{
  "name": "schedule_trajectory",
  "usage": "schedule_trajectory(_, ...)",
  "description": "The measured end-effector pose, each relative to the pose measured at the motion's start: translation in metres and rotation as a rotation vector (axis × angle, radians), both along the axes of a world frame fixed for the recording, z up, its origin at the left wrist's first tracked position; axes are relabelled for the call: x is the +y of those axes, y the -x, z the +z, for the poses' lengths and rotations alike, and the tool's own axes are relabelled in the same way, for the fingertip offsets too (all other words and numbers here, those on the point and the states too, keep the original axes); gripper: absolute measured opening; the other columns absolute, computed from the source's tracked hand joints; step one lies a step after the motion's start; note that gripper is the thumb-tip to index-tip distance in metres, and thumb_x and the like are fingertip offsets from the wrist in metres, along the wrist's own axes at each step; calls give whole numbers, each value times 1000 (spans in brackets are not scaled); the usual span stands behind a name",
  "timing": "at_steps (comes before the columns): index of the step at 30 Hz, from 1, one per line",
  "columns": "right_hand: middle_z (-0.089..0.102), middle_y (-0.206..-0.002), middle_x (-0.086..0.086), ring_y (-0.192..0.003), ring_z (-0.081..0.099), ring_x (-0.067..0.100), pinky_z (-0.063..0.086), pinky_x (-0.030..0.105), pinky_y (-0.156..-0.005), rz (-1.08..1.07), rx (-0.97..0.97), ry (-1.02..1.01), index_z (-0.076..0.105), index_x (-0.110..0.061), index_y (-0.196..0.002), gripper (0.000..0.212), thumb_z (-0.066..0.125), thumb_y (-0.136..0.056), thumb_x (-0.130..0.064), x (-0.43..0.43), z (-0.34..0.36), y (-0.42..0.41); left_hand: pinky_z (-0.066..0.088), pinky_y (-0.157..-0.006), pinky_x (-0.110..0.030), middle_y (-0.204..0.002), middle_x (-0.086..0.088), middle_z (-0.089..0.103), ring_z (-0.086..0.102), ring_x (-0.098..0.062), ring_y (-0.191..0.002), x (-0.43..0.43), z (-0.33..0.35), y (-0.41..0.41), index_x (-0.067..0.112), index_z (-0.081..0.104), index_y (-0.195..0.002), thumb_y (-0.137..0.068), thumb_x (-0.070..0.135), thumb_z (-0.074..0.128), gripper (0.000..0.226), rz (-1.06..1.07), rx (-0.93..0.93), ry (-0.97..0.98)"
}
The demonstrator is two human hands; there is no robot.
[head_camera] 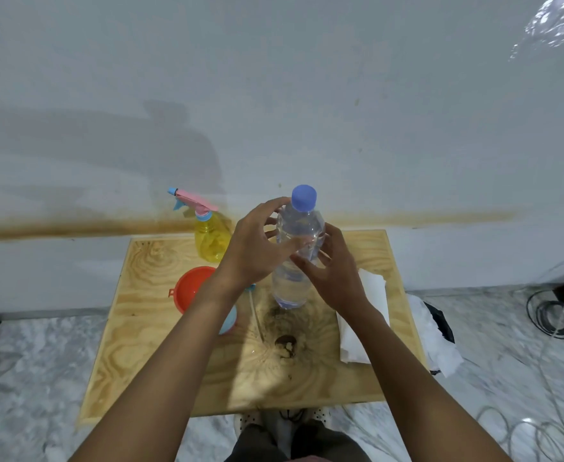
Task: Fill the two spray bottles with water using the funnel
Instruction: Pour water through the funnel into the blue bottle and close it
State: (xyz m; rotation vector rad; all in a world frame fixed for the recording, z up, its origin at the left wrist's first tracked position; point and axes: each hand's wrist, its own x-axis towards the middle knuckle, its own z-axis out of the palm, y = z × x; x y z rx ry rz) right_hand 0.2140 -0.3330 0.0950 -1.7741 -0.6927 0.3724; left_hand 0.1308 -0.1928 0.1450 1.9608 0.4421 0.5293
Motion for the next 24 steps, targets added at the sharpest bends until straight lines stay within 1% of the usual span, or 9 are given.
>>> schedule_trajectory(3, 62, -118, -19, -108, 65, 2, 52, 19, -92, 8, 2, -19, 47, -29, -127, 58, 82, -81, -23, -7, -2, 7, 54, -81, -15, -123, 0, 63, 64, -15, -105, -7, -2, 8, 17, 57, -130, -74, 25, 87, 65, -4, -7, 16)
schedule_trajectory(5, 62, -119, -21, -109, 65, 2, 52, 21, -93, 14, 2, -19, 46, -29, -129, 60, 81, -81, -23, -10, -2, 10, 54, -81, -14, -124, 1, 61, 63, -13, -105, -11, -2, 11, 18, 56, -131, -74, 24, 87, 65, -1, -8, 27)
schedule_trajectory(8, 60, -124, -22, -114, 62, 2, 51, 25, -98, 57, 10, 3, 43, -27, -134, 65, 81, -81, -24, -16, -2, 13, 56, -85, -21, -125, 2, 60, 61, -13, -108, -15, -3, 14, 20, 55, -131, -74, 27, 87, 65, -10, -14, 35)
schedule_trajectory(11, 53, -128, -31, -120, 54, -7, 45, 20, -100, 170, -20, 126, 40, -30, -140, 69, 79, -83, -28, -27, 6, 3, 56, -88, -26, -126, 3, 59, 60, -13, -112, -17, -6, 16, 23, 54, -131, -76, 28, 85, 64, -11, -17, 51)
schedule_trajectory(14, 55, -135, -18, -121, 54, -1, 47, 26, -99, 174, -109, 208, 46, -27, -142, 61, 74, -87, -30, -42, 27, -17, 53, -92, -26, -130, 4, 57, 59, -12, -114, -18, -5, 15, 23, 53, -133, -75, 30, 85, 66, -6, 10, 69)
schedule_trajectory(16, 62, -126, -5, -108, 61, 7, 52, 31, -94, 40, -168, 155, 54, -22, -135, 47, 69, -91, -27, -47, 51, -27, 49, -92, -25, -130, 8, 55, 57, -10, -112, -19, -1, 15, 27, 52, -130, -76, 29, 84, 63, 7, 39, 69)
schedule_trajectory(19, 63, -100, -7, -85, 61, 11, 53, 31, -78, -76, -234, 108, 62, -29, -119, 30, 67, -90, -37, -37, 92, -27, 41, -90, -20, -127, 13, 52, 53, -5, -111, -25, 2, 13, 33, 48, -128, -78, 27, 82, 61, 37, 55, 50)
schedule_trajectory(22, 58, -95, -13, -79, 57, 7, 48, 27, -70, 40, -367, 314, 59, -38, -121, 42, 60, -86, -61, -19, 123, -20, 41, -88, -15, -123, 22, 56, 51, 11, -109, -33, 6, 10, 34, 53, -124, -77, 35, 82, 55, 67, 26, 112)
schedule_trajectory(24, 57, -90, -13, -79, 55, 5, 41, 25, -67, 79, -436, 453, 56, -37, -123, 53, 56, -83, -71, -7, 135, -15, 48, -91, -23, -120, 21, 62, 54, 10, -111, -36, 7, 7, 34, 58, -124, -76, 39, 81, 53, 91, -4, 142)
